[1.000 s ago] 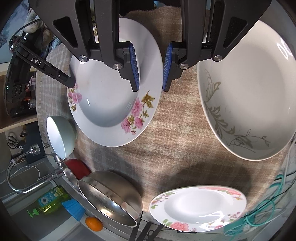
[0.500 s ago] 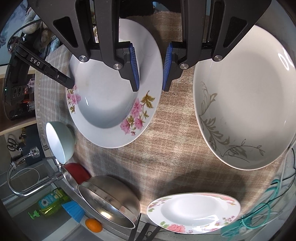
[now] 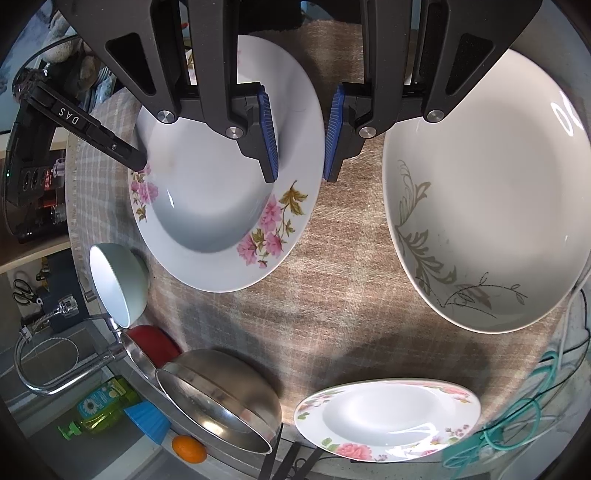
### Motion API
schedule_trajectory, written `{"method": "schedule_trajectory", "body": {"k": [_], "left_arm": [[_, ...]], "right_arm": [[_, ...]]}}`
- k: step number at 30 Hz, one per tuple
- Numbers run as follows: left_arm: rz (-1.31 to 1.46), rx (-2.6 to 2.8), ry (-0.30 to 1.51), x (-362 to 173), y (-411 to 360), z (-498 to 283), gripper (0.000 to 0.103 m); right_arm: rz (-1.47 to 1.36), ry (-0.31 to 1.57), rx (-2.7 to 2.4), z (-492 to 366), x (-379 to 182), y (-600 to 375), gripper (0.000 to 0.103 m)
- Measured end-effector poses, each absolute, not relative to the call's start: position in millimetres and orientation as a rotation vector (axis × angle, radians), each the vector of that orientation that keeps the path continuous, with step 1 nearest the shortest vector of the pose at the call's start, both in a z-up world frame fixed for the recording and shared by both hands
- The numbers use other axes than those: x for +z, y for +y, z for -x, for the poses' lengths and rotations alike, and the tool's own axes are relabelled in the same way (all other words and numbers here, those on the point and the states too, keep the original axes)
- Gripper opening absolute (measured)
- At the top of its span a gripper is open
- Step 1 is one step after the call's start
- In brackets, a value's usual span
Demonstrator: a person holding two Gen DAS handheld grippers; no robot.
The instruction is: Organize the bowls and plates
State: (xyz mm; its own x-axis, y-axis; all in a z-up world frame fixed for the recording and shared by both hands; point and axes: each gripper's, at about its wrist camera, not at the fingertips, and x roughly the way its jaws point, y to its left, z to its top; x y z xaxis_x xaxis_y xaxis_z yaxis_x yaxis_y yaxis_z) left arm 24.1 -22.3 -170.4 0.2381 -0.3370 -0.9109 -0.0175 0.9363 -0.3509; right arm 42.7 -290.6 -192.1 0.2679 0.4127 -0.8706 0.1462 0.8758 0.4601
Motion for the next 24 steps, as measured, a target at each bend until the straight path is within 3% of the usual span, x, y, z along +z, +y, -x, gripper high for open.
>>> {"method": "schedule_trajectory", "body": {"k": [16,24], "left_arm": [[0.286,-0.202,1.235,-145,-8,-17,0.022],[0.273,-0.142,1.174,-129,20,-8,0.025]], "right_arm": [[-0.428,1.229,0.123,-32,-165,-298,0.022],[-0.364,1.17,0.17,-35,-141,-269,0.037]]}}
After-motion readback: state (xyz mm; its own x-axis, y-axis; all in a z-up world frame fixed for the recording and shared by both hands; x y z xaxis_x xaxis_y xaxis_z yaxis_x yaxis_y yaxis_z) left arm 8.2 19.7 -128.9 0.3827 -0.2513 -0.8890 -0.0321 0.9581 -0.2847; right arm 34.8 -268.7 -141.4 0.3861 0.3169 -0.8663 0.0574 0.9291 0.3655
